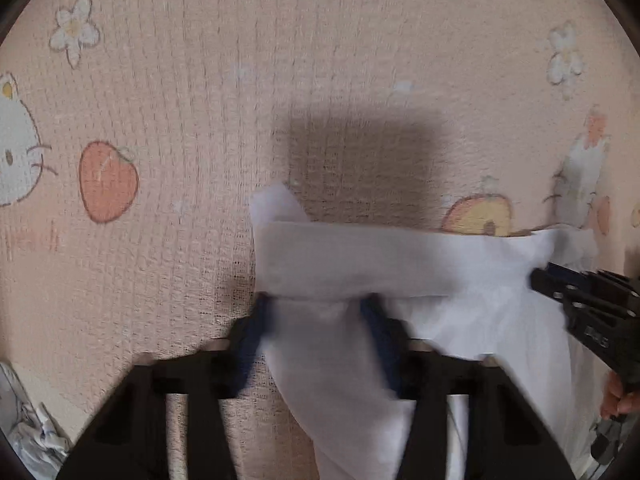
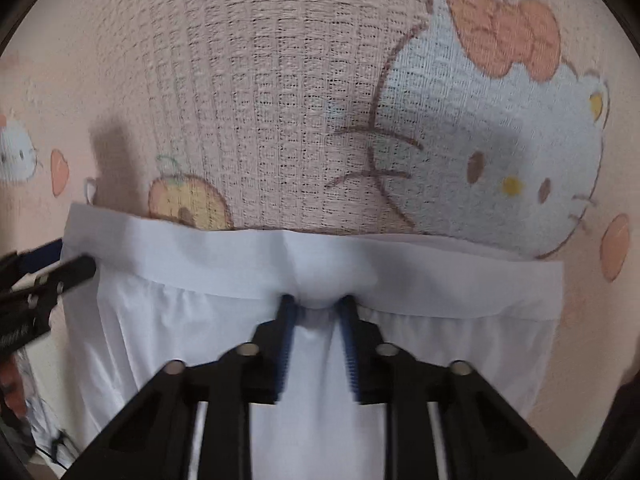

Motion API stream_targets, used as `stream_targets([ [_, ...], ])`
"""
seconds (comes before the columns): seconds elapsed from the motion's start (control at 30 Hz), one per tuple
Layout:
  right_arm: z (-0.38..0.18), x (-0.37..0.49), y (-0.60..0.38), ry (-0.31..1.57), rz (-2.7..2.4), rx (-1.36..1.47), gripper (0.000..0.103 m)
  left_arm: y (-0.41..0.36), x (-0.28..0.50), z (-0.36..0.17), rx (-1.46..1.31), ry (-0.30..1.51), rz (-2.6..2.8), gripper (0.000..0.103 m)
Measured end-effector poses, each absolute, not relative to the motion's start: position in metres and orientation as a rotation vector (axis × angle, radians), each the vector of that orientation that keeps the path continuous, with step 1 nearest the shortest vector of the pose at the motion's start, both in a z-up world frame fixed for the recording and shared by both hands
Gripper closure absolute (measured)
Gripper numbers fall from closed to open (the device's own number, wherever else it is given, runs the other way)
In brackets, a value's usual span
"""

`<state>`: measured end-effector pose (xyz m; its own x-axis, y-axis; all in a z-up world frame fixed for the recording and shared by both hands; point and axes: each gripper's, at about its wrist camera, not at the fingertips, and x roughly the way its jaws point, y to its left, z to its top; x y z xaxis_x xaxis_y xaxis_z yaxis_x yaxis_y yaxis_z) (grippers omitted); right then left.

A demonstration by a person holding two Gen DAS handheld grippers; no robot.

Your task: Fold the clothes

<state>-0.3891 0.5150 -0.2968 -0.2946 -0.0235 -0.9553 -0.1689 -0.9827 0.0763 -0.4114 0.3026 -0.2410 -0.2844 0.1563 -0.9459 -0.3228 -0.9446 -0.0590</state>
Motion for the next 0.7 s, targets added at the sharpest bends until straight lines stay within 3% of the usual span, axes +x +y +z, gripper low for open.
stream_targets([
  [0.1, -0.293, -0.384, 0.526, 0.287, 2.454, -1.779, 0.099, 0.308, -0.405, -0.236, -1.621, 0.200, 2.315, 0.091],
  [0.53, -0.264, -0.371, 0.574, 0.195, 2.395, -1.687, 0.100, 0.341, -0.398, -0.206, -1.532, 0.020, 2.212, 0.092],
  [0.63, -0.267, -0.365, 0.590, 0.177, 2.347, -1.713, 0.100, 0.340, -0.394, -0.207, -1.583, -0.153, 2.138, 0.088],
  [0.7, -0.277, -0.364, 0.595, 0.207, 2.304, -1.769, 0.099, 0.334, -0.392, -0.202, -1.565, -0.222, 2.128, 0.074],
])
